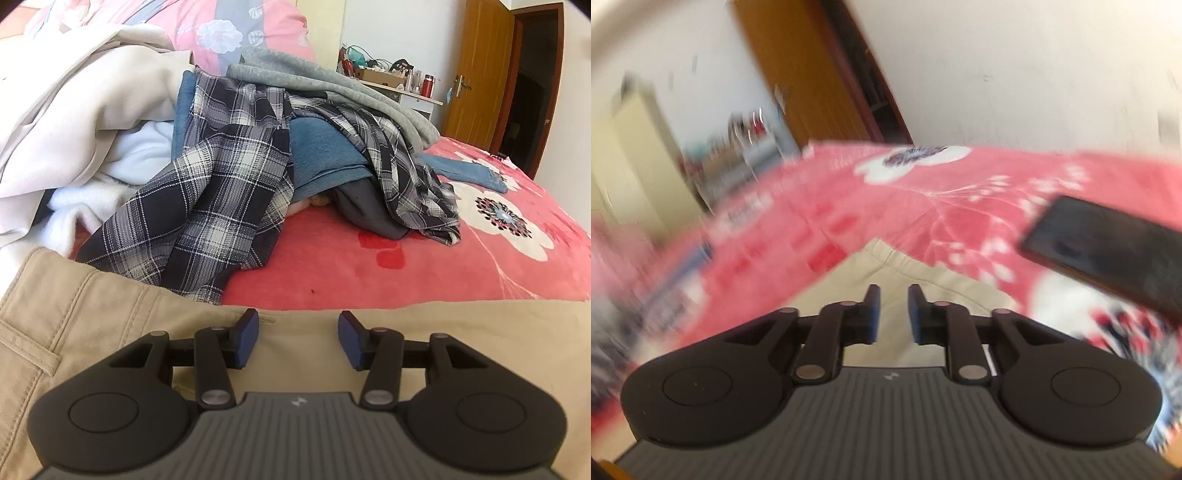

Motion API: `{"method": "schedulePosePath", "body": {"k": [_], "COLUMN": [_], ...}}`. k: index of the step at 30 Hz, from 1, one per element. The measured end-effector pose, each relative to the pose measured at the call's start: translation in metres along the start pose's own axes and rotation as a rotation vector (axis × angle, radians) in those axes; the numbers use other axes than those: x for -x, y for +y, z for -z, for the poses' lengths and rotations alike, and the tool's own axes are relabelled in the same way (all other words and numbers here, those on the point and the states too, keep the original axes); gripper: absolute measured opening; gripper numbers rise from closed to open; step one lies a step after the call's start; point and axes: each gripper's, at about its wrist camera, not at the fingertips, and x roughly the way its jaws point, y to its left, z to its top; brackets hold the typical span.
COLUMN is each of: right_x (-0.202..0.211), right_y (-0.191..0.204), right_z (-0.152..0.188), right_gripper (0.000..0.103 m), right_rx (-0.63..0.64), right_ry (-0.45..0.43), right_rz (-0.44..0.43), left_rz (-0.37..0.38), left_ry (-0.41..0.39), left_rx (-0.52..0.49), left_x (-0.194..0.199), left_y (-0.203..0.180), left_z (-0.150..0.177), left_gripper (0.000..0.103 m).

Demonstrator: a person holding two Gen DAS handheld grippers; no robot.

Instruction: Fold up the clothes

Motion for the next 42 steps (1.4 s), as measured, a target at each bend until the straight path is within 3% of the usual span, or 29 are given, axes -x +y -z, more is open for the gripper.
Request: {"method": "schedulePosePath", "body": {"k": [2, 7, 11, 17, 20, 21, 25, 27, 34, 42], "right_x": [0.022, 0.026, 0.001, -0.031, -0.042, -0.045, -0.049, -0.045, -0.004, 0.039], "right_y": [-0.015, -0.028, -0.021, -0.011, -0.015, -0.017, -0.024, -0.022, 0.043, 0.148], "right_z": [0.012, 0.045, 0.040, 0.031, 0.030, 0.030, 0.029, 0.029, 0.023, 0.039], "right_gripper": [0.031, 0.038, 0.038, 0.038, 0.037, 0.036, 0.008, 0.005, 0.004, 0.004], "right_rx": [-0.109, -0.212, -0.190, -0.131, -0.146, -0.158, -0.206, -0.224, -0.061, 0.066], "right_ry": [0.034, 0.161, 0.168, 0.129, 0.099, 0.088, 0.075, 0.049, -0.047, -0.048], "right_rz": [-0.064, -0.096, -0.070, -0.041, -0.083, -0.108, -0.162, -0.198, -0.309, -0.524], "left_rz": [-0.011, -0.031, -0.068, -0.052, -0.062, -0.064, -0.067, -0.068, -0.062, -0.035], "left_ry": [0.006, 0.033, 0.027, -0.005, -0.011, -0.013, -0.023, -0.026, -0.042, -0.064], "left_rx": [0.001, 0.028, -0.004, 0.011, 0.001, -0.001, -0.006, -0.012, -0.010, 0.011], "left_x": [0.003, 0.026, 0.043, 0.046, 0.044, 0.044, 0.044, 0.043, 0.044, 0.045], "left_y": [-0.002, -0.009, -0.011, -0.002, -0.005, -0.005, -0.006, -0.007, -0.005, 0.000], "left_z": [-0.001, -0.003, 0.008, 0.025, 0.026, 0.027, 0.029, 0.030, 0.032, 0.036], "left_gripper": [0.050, 0.058, 0.059, 0.059, 0.060, 0.060, 0.061, 0.061, 0.061, 0.061]}}
